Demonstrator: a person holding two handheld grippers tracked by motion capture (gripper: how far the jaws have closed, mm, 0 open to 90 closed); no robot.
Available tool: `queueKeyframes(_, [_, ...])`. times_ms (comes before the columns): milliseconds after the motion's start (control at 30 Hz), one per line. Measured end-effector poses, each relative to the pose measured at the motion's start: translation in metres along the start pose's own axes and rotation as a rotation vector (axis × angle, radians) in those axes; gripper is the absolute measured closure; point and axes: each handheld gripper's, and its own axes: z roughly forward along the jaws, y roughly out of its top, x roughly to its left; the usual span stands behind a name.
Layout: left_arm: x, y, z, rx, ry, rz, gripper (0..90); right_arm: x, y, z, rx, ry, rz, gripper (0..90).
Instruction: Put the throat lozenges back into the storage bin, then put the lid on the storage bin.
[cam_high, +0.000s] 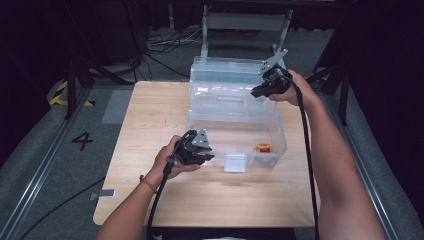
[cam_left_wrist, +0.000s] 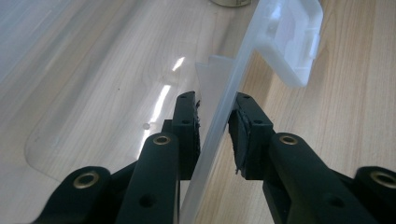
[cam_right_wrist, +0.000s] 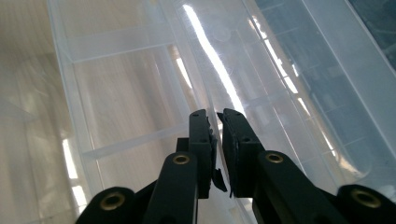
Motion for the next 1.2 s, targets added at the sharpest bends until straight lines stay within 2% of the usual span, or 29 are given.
queueKeyframes(167, [-0.001,0.000,0.000,0.002,0.008,-0.006,73.1,0.003,0.004,0.000,0.021,-0.012,-0.029,84.4])
queueKeyframes(367, [-0.002,0.000,0.001,-0.008,0.007,-0.031,72.2,0.005,0.007,0.000,0.031,-0.013,-0.028,84.9])
queueKeyframes(533, [-0.004,0.002,0.003,-0.006,0.015,-0.032,71.9,0.007,0.012,0.000,0.065,-0.017,-0.055,85.8])
queueKeyframes(700, [-0.004,0.002,0.003,-0.005,0.023,-0.035,71.6,0.008,0.013,-0.002,0.077,-0.010,-0.054,86.1])
queueKeyframes(867, [-0.005,0.003,0.003,0.001,0.033,-0.051,70.2,0.007,0.010,-0.002,0.047,0.003,-0.042,86.4])
queueKeyframes(967, [-0.006,0.004,0.005,-0.005,0.029,-0.056,69.8,0.012,0.013,-0.004,0.062,0.000,-0.056,86.8])
queueKeyframes(1000, [-0.006,0.005,0.006,-0.001,0.032,-0.058,69.7,0.014,0.013,-0.004,0.062,-0.008,-0.062,87.0])
queueKeyframes(1067, [-0.006,0.005,0.006,0.001,0.029,-0.067,69.6,0.014,0.011,-0.005,0.038,0.008,-0.050,86.9])
queueKeyframes(1200, [-0.006,0.005,0.006,0.003,0.033,-0.067,69.3,0.020,0.013,-0.008,0.053,-0.005,-0.067,87.2])
